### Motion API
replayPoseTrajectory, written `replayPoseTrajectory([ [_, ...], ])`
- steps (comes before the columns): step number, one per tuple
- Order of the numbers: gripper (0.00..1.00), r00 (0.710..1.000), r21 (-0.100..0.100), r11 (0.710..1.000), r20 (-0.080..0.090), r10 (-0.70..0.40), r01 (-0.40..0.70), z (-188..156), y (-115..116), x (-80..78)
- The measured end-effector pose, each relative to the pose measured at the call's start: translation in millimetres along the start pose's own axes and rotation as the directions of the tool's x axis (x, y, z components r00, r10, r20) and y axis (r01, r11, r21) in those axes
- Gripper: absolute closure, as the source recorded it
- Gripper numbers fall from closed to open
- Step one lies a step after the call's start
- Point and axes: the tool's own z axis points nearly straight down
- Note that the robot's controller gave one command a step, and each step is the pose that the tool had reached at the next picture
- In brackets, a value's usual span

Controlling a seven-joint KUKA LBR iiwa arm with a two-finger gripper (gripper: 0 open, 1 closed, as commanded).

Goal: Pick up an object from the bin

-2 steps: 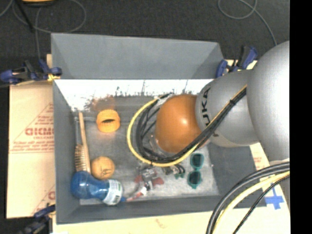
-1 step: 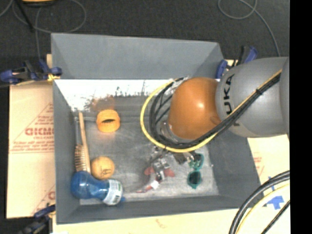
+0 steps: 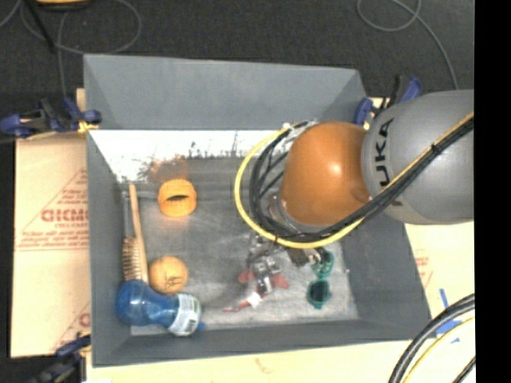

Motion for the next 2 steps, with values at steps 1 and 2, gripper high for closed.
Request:
replayPoseTrajectory([
  [1, 1.00, 1.000, 0.000, 1.000, -0.012, -0.023, 0.023, -49, -4, -2.9],
  [2, 1.00, 1.000, 0.003, 1.000, 0.001, -0.026, 0.026, -81, -8, -6.0],
])
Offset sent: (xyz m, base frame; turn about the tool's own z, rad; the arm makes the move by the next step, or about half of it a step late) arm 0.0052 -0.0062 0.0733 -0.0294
